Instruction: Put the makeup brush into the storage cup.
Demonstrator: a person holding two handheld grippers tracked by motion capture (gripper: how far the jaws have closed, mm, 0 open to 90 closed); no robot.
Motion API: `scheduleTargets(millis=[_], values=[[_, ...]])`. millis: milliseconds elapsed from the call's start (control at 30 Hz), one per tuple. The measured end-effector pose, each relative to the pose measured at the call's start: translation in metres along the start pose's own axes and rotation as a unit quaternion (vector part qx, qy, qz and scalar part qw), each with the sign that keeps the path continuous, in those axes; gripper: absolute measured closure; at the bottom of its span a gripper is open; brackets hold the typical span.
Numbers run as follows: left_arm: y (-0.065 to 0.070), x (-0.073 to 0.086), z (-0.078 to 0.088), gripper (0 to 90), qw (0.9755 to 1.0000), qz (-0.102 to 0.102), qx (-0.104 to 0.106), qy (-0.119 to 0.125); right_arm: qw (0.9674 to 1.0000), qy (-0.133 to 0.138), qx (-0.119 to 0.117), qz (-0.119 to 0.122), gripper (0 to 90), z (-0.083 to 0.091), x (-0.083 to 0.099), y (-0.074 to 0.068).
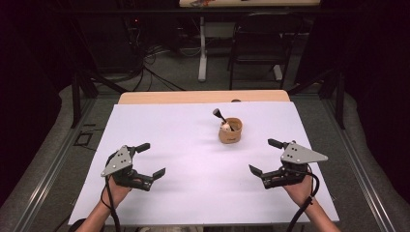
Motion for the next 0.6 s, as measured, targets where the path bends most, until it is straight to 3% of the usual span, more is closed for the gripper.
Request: scheduleTargets(millis=[600], values=[[0.001, 0.013, 0.021, 0.0, 0.9998, 0.011, -0.009, -0.012, 0.9998, -0.002, 0.021, -0.001, 0.0, 0.019, 0.031, -0.013]])
Point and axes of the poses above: each handheld gripper's, and its own axes: z roughly backward along the jaws, x roughly out of its underside, y roughly to its right, the point moved 3 cm from there along -z, roughly forward along the jaws, and after that the axes turned 5 degrees about -x, right-handed, at the moved point
